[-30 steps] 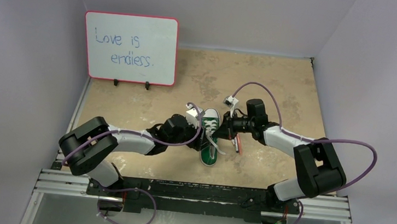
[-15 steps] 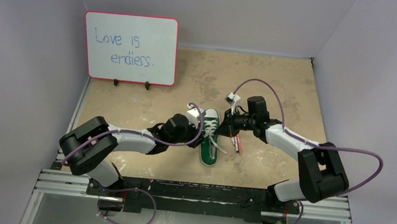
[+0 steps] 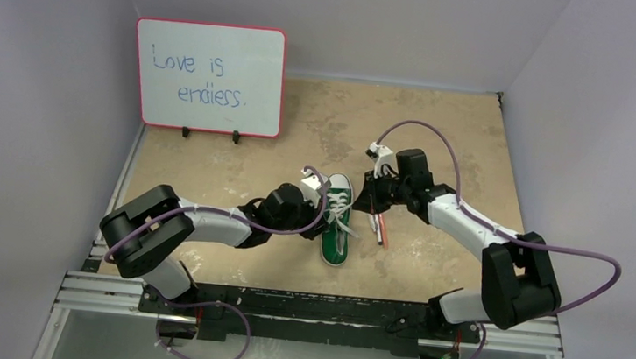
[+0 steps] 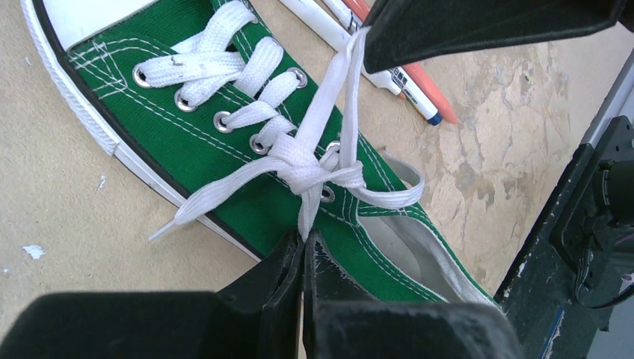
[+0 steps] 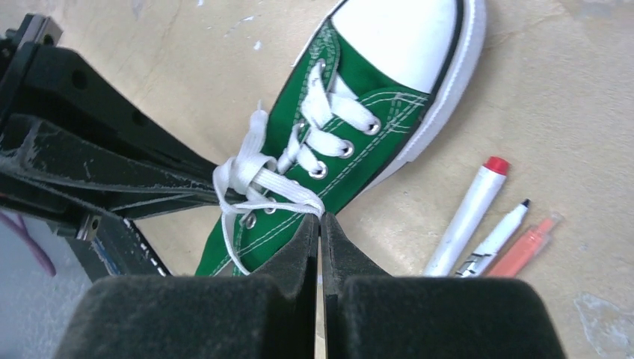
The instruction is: Tie the shoes
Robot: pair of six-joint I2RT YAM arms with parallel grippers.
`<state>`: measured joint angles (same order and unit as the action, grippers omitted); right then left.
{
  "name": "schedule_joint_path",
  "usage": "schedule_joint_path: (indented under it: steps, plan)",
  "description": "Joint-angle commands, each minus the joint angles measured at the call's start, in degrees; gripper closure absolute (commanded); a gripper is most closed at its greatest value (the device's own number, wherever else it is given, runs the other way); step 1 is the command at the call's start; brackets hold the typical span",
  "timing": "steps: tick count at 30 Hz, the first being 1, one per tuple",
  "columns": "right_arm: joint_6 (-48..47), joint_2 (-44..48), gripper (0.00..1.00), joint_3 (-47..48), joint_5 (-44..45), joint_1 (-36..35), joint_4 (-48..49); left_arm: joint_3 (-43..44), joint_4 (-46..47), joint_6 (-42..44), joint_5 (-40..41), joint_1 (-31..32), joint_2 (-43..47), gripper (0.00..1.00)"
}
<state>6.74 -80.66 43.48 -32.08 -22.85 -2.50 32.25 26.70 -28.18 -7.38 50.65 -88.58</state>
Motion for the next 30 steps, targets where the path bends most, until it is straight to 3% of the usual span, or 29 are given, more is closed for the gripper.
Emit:
schedule_joint_path:
  steps: [1,9,20,30]
  plan:
    - [1.67,-0.87,1.00,2.94,4.87,0.20,-3.58,-1.11,3.50,-2.27,-2.45,0.23,-0.98,1.00]
    - [6.39,0.26,1.00,-0.21,8.98,1.70,-0.41,-2.36,2.54,-3.70,-2.49,0.23,-1.16,1.00]
    - [12.03,-5.37,1.00,2.55,4.60,7.25,3.67,-2.73,0.66,-4.29,-1.83,0.21,-1.18,1.00]
    - [11.00,-8.35,1.00,2.99,2.58,10.26,6.55,-4.47,-0.99,-5.59,-0.92,0.24,-1.79,1.00]
